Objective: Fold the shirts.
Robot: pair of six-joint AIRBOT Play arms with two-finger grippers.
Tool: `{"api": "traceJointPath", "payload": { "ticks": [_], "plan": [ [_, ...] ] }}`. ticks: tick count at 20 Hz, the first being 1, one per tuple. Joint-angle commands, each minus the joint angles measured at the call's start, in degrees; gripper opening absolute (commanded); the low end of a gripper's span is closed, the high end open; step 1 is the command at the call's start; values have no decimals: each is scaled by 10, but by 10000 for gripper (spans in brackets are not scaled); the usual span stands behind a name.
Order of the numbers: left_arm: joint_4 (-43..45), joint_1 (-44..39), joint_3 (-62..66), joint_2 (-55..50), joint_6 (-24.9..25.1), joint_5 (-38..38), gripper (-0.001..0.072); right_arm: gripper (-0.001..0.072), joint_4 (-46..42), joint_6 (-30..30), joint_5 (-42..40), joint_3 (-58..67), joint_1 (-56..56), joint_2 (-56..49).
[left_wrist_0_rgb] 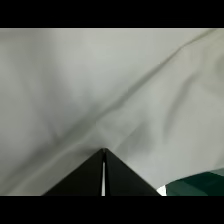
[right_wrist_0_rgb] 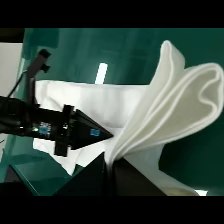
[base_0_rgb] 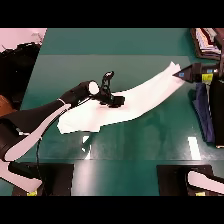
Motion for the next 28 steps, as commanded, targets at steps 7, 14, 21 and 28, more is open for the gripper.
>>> {"api": "traceJointPath", "payload": {
  "ticks": [7, 14, 21, 28],
  "plan": [
    [41, -1, 5, -5, 2, -25, 26, 17, 11, 20, -56, 110, 163, 16],
    [142, 75, 29, 103, 2, -83, 26, 17, 14, 16, -178, 110, 324, 6],
    [368, 276, 55, 349, 2, -192, 27, 18, 16, -15, -354, 171, 578, -162],
    [391, 354, 55, 430, 2, -216, 27, 434, -25, 41, -221, 314, 628, -318]
  ]
}}
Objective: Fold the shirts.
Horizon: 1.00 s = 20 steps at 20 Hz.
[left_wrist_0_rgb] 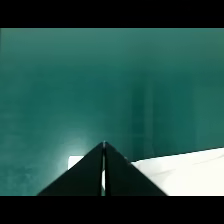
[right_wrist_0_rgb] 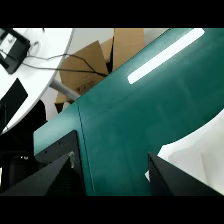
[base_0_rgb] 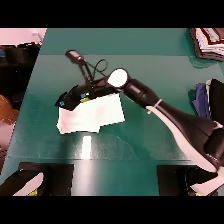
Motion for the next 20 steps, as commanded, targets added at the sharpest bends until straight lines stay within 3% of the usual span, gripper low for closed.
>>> {"api": "traceJointPath", "payload": {
  "ticks": [1, 4, 9, 10, 12, 16, 20],
  "plan": [
    [18, 24, 1, 24, 0, -23, 27, 426, -62, 55, 87, 38, -2, -38],
    [9, 24, 1, 24, 0, -26, 28, 426, -139, 85, 119, -31, -59, 12],
    [-14, 24, 1, 24, 0, -33, 27, 431, -181, 107, 120, -243, -198, 131],
    [-22, 24, 1, 24, 0, -33, 28, 466, -181, 107, 111, -287, -231, 148],
    [-35, 24, 1, 24, 0, -33, 28, 660, -166, 107, 88, -353, -288, 163],
    [-50, 24, 1, 24, 0, -24, 27, 639, -79, 104, 63, -407, -340, 128],
    [-50, 24, 0, 24, 0, -22, 28, 591, -2, 72, 79, -364, -309, 46]
  ]
}}
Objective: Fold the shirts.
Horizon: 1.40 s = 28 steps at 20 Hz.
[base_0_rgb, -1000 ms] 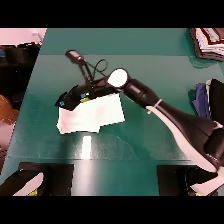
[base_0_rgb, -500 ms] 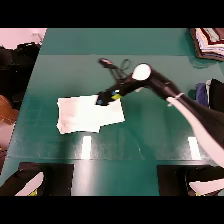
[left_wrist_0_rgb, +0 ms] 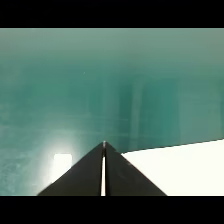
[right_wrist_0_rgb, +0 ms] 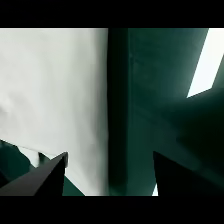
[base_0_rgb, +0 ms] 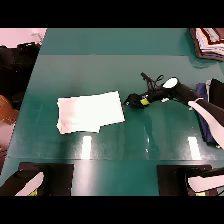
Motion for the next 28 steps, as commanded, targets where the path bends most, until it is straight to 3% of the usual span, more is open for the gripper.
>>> {"api": "traceJointPath", "payload": {
  "ticks": [1, 3, 5, 7, 8, 9, 15, 21, 24, 28],
  "plan": [
    [-5, 0, 0, 0, 0, 2, 28, 591, 69, -19, 6, 35, 24, -69],
    [-11, 0, 0, 0, 0, 2, 28, 591, 77, -19, 20, 87, 59, -114],
    [-33, 0, 0, 0, 0, 2, 27, 502, 92, -19, 29, 134, 90, -149],
    [-67, 0, 0, 0, 0, 2, 27, 283, 89, -23, 28, 180, 115, -171],
    [-74, -6, 0, 0, 0, 2, 27, 109, 79, -26, 26, 198, 122, -174],
    [-74, -16, 0, 0, 0, 2, 27, 19, 63, -26, 24, 216, 126, -173],
    [-84, -118, -14, -1, -5, 19, 27, 18, -53, -9, 28, 262, 47, -79],
    [-109, -220, -14, -1, -8, 120, 27, 18, -146, -9, 67, 262, -196, 61],
    [-109, -257, -14, -1, -35, 172, 27, 18, -144, -9, 59, 262, -334, 97],
    [-109, -268, -14, -7, -65, 185, 27, 18, -140, -9, 42, 261, -494, 98]
  ]
}}
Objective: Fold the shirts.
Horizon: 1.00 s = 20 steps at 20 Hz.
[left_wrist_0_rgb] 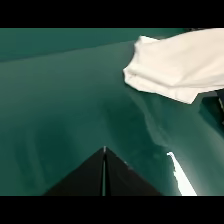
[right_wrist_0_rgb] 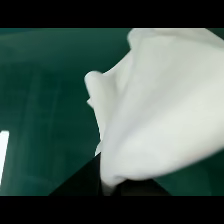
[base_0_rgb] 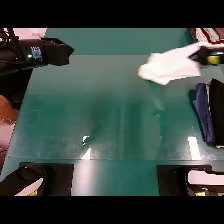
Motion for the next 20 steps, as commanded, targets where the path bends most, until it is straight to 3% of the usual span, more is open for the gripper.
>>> {"api": "traceJointPath", "payload": {
  "ticks": [1, 9, 16, 20],
  "plan": [
    [-1, -14, 0, -9, -27, 22, 27, 18, -2, 0, -13, 1, -134, 5],
    [-51, -14, 0, -68, -27, 16, 27, 18, 73, -2, -42, 34, -207, -15],
    [-53, -14, 0, -72, -11, 13, 27, 18, 43, 6, 38, 225, -207, -15],
    [-53, -14, 0, -72, -7, 7, 27, 17, 21, 27, 78, 235, -213, 1]
  ]
}}
